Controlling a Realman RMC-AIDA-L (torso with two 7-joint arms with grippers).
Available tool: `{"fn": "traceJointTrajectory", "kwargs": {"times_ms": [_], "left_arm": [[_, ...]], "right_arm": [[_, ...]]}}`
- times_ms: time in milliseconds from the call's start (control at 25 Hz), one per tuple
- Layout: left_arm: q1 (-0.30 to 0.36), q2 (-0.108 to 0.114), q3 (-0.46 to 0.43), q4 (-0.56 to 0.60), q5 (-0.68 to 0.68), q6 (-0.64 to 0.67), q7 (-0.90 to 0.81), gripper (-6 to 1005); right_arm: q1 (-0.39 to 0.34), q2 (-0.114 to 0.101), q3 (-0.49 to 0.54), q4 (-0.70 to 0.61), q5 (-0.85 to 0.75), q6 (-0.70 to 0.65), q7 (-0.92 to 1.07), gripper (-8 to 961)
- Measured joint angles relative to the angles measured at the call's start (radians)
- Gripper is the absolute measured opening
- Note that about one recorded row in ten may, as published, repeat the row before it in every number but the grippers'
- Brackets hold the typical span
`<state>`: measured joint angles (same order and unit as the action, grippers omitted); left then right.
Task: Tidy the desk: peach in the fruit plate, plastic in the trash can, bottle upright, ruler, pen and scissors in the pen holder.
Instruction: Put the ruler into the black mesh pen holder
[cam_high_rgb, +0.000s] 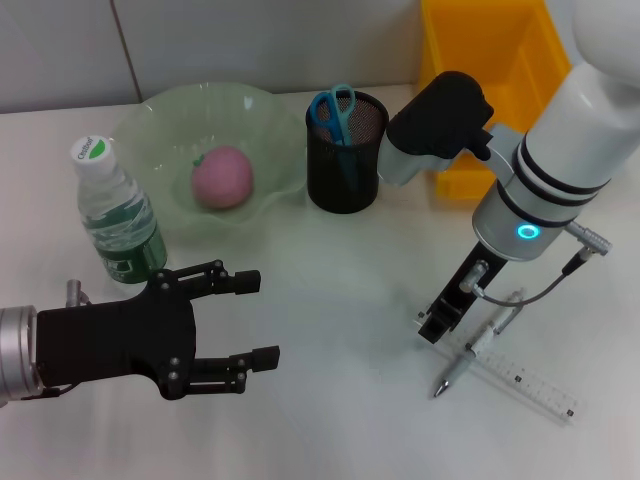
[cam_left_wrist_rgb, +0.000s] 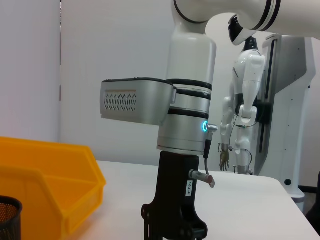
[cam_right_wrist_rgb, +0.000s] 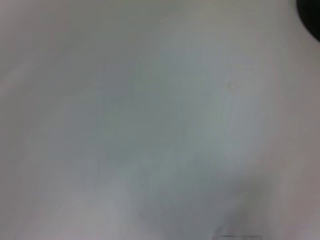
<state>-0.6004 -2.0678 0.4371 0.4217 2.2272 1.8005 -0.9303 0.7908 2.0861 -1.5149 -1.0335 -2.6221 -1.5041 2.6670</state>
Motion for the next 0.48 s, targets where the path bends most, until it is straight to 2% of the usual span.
{"fn": "traceJointTrajectory", "kwargs": {"times_ms": [320, 480], "left_arm": [[0.001, 0.0, 0.0, 0.001, -0.001, 0.0, -0.001, 815], [0.001, 0.0, 0.0, 0.002, -0.003, 0.0, -0.001, 815]], "right_arm": [[0.006, -0.003, 0.012, -0.027, 0.009, -0.02, 0.001, 381], [0.007, -0.004, 0.054, -0.062, 0.01, -0.042, 0.0, 381]]}}
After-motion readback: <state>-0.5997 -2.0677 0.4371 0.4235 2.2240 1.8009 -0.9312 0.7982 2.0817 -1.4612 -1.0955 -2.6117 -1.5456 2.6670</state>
